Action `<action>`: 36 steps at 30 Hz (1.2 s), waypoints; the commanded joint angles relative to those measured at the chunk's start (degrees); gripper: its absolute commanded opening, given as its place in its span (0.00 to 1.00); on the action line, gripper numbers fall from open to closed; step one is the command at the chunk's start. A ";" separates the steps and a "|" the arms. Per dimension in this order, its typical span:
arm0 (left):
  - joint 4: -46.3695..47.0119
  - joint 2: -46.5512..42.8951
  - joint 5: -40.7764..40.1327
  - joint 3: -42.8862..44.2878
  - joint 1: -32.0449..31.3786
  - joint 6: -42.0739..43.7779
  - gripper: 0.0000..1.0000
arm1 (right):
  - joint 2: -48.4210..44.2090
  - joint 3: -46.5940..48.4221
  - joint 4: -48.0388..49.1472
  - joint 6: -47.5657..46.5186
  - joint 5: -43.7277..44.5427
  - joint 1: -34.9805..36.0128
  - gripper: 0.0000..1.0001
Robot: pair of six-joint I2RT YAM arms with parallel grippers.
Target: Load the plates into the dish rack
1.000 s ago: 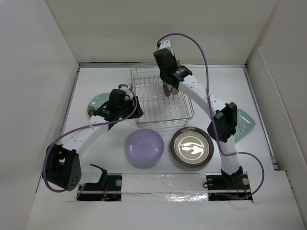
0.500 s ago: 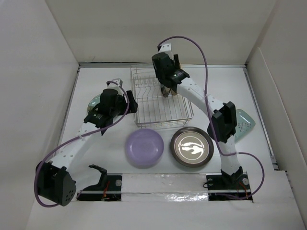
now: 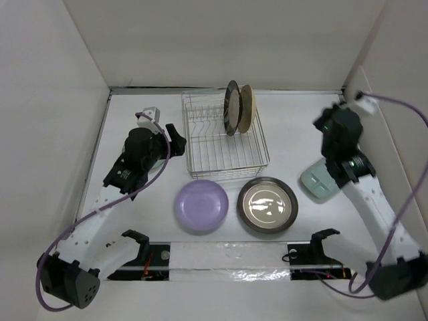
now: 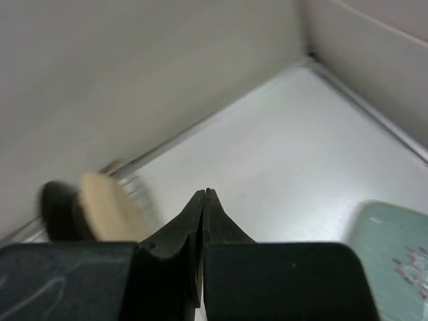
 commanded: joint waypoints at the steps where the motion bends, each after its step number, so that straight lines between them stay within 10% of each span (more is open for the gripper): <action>1: 3.26 -3.87 5.11 0.10 0.29 0.45 0.65 | -11.91 -19.69 1.72 13.86 -4.98 -15.27 0.00; 5: 3.26 -5.19 7.94 0.36 -0.32 0.27 0.65 | -17.92 -33.00 -0.91 15.01 -15.24 -35.36 0.05; 8: 2.29 -6.41 6.27 0.89 -1.82 1.15 0.65 | -15.03 -37.22 -1.01 14.92 -22.63 -47.12 0.44; 11: 1.68 -7.65 5.31 0.72 -3.40 1.32 0.66 | -11.42 -41.88 1.80 15.80 -28.35 -53.12 0.68; 16: 1.59 -8.35 4.77 0.63 -4.72 1.59 0.66 | -4.74 -45.84 9.17 14.22 -39.71 -54.55 0.76; 24: 1.59 -8.35 4.86 0.10 -4.72 1.50 0.66 | 9.39 -47.07 19.72 15.79 -49.90 -54.03 0.62; 29: 1.41 -7.92 4.51 0.10 -4.72 1.41 0.66 | 8.28 -48.92 23.94 19.05 -48.78 -53.33 0.01; 36: 1.41 -6.86 3.72 0.19 -4.72 1.41 0.66 | -13.76 -44.10 15.52 21.69 -37.09 -45.62 0.00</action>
